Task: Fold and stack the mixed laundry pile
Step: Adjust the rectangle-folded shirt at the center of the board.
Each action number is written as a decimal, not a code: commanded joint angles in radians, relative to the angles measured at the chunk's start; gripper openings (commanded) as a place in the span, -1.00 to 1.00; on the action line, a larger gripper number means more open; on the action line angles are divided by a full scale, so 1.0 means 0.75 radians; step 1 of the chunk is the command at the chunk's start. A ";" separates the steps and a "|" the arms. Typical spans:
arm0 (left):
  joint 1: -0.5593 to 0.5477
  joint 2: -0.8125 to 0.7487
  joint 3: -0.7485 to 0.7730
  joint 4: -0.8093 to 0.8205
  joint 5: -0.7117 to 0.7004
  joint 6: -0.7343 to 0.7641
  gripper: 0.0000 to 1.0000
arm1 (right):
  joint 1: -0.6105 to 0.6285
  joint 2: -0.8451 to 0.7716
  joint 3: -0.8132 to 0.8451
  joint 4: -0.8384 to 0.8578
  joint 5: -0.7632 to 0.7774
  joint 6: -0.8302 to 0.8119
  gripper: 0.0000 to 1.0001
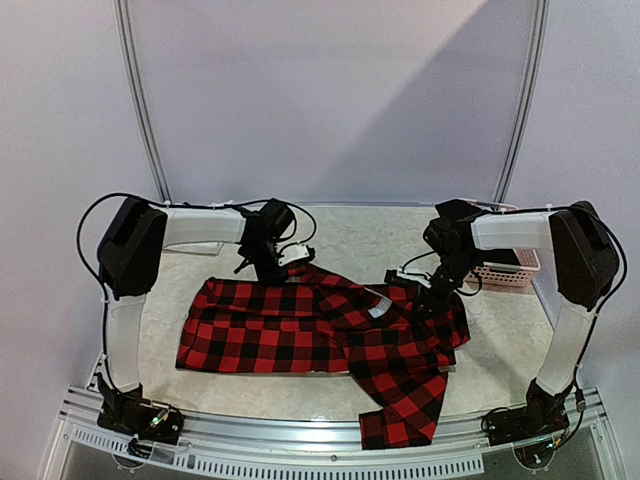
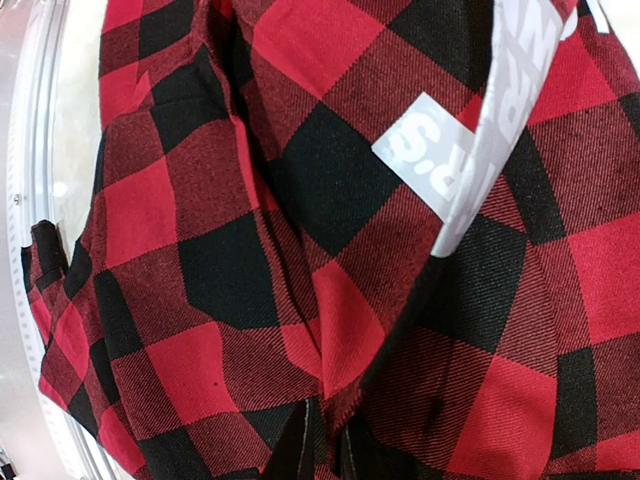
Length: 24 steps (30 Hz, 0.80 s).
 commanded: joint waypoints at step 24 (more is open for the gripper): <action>-0.077 -0.225 0.584 -0.668 0.102 -0.148 -1.00 | -0.008 0.050 0.030 0.005 0.013 0.023 -0.92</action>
